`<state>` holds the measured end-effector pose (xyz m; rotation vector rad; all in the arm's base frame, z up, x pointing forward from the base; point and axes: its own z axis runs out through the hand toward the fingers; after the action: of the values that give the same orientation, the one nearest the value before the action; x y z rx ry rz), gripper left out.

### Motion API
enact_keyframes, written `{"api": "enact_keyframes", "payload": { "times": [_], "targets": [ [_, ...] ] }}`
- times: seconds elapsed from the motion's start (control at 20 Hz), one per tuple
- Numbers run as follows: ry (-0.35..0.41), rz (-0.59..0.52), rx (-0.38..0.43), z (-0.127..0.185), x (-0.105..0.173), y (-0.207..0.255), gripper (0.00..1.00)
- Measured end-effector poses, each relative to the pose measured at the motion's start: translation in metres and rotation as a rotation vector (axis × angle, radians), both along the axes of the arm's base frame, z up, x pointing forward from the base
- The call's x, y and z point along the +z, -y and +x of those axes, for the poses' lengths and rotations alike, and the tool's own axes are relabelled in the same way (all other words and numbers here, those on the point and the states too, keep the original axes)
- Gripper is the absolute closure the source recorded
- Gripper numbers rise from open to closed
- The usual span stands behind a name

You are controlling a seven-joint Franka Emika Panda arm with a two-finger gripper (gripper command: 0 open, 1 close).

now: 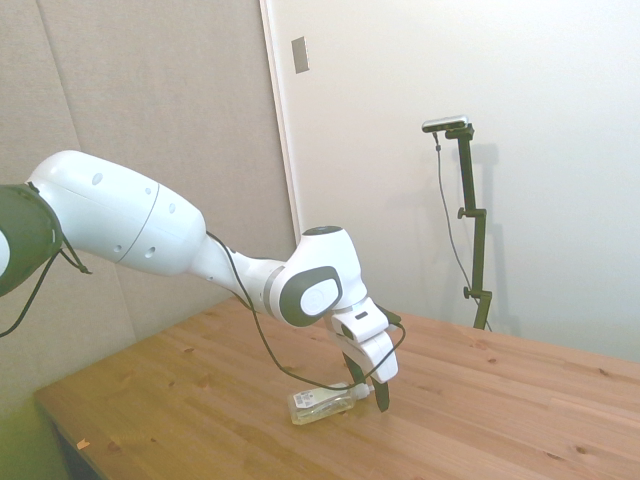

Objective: Stand the sanitizer

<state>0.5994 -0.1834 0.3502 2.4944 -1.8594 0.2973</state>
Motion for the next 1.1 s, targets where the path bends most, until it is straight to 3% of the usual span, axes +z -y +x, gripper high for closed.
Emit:
{"api": "enact_keyframes", "payload": {
  "times": [1.1],
  "targets": [
    [0.027,0.054,-0.030,0.0078,0.0079,-0.0038,1.00]
  ]
}}
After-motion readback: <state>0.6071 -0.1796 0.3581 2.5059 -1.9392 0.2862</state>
